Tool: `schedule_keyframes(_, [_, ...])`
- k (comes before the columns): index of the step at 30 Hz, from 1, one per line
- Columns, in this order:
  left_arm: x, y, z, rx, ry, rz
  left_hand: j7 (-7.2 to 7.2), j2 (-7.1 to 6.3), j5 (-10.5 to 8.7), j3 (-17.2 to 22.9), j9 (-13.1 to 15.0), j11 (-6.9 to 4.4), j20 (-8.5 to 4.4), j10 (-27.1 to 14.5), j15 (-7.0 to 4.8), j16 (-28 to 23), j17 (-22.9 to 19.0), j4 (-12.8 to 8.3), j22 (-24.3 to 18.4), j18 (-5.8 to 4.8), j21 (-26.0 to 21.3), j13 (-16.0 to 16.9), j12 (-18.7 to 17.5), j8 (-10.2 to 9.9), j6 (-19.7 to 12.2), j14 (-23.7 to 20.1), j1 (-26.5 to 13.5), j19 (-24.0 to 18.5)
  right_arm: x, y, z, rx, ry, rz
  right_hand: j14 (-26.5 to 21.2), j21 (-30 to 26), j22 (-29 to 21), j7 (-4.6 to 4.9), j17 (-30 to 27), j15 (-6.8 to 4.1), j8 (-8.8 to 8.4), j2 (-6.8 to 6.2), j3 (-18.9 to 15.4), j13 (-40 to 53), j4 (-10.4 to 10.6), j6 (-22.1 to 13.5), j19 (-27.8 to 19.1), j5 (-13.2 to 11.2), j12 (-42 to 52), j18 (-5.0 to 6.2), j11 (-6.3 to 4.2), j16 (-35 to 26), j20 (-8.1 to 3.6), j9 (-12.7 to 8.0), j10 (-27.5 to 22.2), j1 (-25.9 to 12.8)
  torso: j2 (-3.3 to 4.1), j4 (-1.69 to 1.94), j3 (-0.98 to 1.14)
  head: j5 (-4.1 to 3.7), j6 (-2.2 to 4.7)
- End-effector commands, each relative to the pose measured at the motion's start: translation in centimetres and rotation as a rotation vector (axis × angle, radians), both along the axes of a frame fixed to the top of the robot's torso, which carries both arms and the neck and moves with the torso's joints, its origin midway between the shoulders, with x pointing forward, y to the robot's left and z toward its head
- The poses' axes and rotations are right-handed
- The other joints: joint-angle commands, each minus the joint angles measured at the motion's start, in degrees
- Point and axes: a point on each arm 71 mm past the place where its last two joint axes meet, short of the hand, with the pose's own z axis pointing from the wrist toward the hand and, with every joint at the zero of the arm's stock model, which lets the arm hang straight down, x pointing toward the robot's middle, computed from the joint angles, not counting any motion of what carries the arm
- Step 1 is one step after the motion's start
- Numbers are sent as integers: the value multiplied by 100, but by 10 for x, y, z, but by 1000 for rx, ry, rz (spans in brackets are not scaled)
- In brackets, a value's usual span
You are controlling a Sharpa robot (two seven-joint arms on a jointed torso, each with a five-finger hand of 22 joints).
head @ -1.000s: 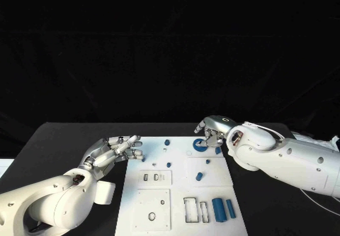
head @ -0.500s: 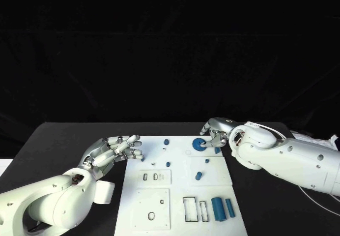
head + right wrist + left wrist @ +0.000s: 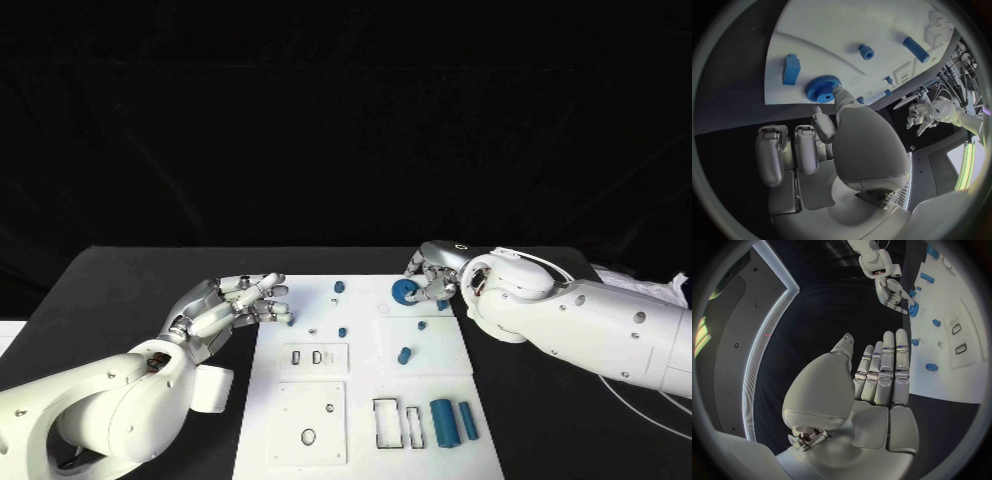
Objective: Assemble the parts on the task board
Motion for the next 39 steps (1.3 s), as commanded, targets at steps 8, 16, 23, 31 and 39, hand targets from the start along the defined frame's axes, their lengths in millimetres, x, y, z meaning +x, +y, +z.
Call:
schedule_keyframes(8, [0,-2,1,-13,-3,-21,27,37,-19,-18,-6,34,13,-9,29,-33,5,-27,0,46,2,-6,-20,-25,-14,0,4,-16,0,1,-7,-37,38,3,391,45,929,-29,348,20,88,52,4,275,22,175,194,21,277,-101,-23,52,14,24,113,105,3,1,-2,3,-34])
schedule_keyframes(16, [0,-2,1,-13,-2,-22,24,43,-18,-17,-5,32,14,-8,29,-38,10,-32,0,47,2,-6,-24,-28,-12,2,8,-18,1,1,-9,-53,33,1,398,67,982,-99,410,-30,222,220,129,482,-94,478,229,-81,445,-112,-87,80,-24,70,168,282,2,-3,-1,-2,-42])
schedule_keyframes(23, [-1,-2,1,-15,-1,-28,21,55,-17,-13,-4,31,14,-7,28,-43,16,-37,0,48,2,-5,-28,-32,-10,4,14,-19,-3,10,-7,-71,-64,26,410,112,1096,-235,488,-119,377,391,442,728,-302,857,311,-296,689,-138,-197,112,-95,146,285,552,1,2,-1,-12,-38])
schedule_keyframes(31, [0,-2,1,-16,-1,-31,21,60,-17,-12,-4,30,14,-6,27,-45,19,-40,0,49,1,-5,-30,-33,-10,4,17,-20,-14,28,3,-28,-182,85,419,149,1185,-289,541,-172,393,384,671,858,-364,968,376,-53,797,-160,-249,134,-162,185,349,482,0,9,-3,-9,-23])
schedule_keyframes(39, [0,-3,1,-17,1,-34,20,63,-17,-11,-4,29,14,-6,27,-47,20,-41,0,49,1,-5,-31,-34,-9,5,19,-21,-29,58,14,22,-226,150,414,152,1195,-273,517,-165,331,310,752,847,-275,923,383,47,734,-162,-238,120,-164,183,335,241,0,6,-5,20,-11])
